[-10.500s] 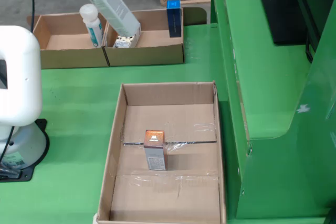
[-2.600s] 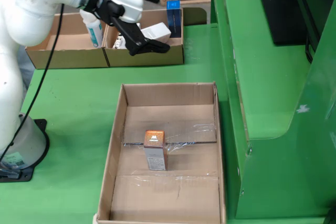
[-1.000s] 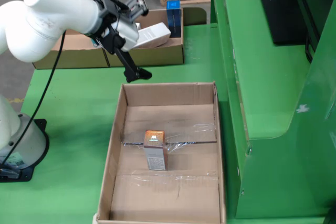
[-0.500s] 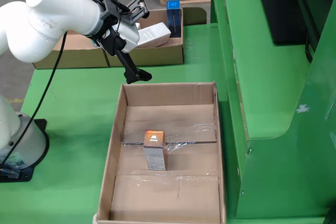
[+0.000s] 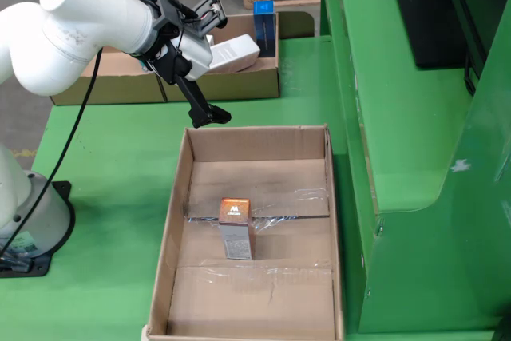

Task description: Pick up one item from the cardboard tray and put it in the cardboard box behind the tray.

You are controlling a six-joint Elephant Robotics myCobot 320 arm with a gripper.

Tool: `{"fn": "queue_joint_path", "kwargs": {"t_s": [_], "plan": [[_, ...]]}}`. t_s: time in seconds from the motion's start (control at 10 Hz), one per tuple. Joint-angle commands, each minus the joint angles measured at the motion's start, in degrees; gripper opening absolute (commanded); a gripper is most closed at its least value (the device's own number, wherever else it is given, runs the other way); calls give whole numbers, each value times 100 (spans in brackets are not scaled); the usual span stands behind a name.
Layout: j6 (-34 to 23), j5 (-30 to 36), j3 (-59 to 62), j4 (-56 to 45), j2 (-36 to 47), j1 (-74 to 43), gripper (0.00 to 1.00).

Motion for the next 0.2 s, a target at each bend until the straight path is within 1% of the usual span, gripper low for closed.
{"fn": "queue_joint_path", "kwargs": {"t_s": [0.0, 0.1], "plan": [[-11, 21, 133, 68, 122, -34, 100], [-11, 21, 133, 68, 122, -34, 100]]}}
